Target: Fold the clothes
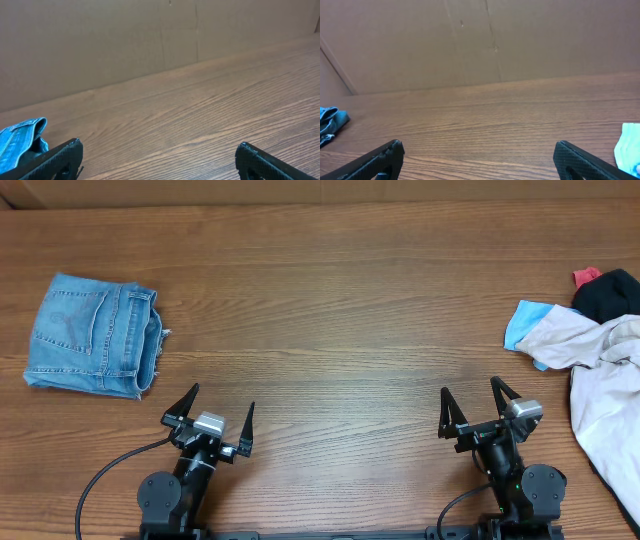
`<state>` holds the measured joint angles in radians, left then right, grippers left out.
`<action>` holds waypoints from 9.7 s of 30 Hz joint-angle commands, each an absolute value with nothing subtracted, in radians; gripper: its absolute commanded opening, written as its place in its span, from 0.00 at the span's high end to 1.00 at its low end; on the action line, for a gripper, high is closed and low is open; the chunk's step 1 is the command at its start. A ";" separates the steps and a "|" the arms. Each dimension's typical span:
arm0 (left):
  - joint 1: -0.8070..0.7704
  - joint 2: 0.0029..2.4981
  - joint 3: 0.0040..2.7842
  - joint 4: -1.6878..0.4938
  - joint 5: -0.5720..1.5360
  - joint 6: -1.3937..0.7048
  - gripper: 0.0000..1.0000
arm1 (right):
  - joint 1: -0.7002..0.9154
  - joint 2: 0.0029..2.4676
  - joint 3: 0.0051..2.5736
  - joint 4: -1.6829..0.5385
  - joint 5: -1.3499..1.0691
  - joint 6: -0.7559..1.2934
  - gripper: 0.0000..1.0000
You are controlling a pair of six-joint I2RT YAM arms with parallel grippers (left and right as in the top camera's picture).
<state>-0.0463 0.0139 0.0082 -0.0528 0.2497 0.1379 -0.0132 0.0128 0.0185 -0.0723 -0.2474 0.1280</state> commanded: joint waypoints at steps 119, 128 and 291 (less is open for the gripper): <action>-0.053 0.004 0.005 -0.052 0.244 0.150 0.00 | -0.015 0.005 0.012 -0.068 -0.248 0.131 0.00; -0.053 0.004 0.005 -0.052 0.244 0.149 0.00 | -0.015 0.005 0.012 -0.068 -0.248 0.131 0.00; -0.053 0.182 0.488 -0.183 0.327 0.094 0.00 | -0.015 0.089 0.271 0.098 -0.383 0.293 0.00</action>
<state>-0.0463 0.0696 0.2905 -0.0921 0.4141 0.0196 -0.0132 0.0341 0.1200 0.1284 -0.3912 0.3023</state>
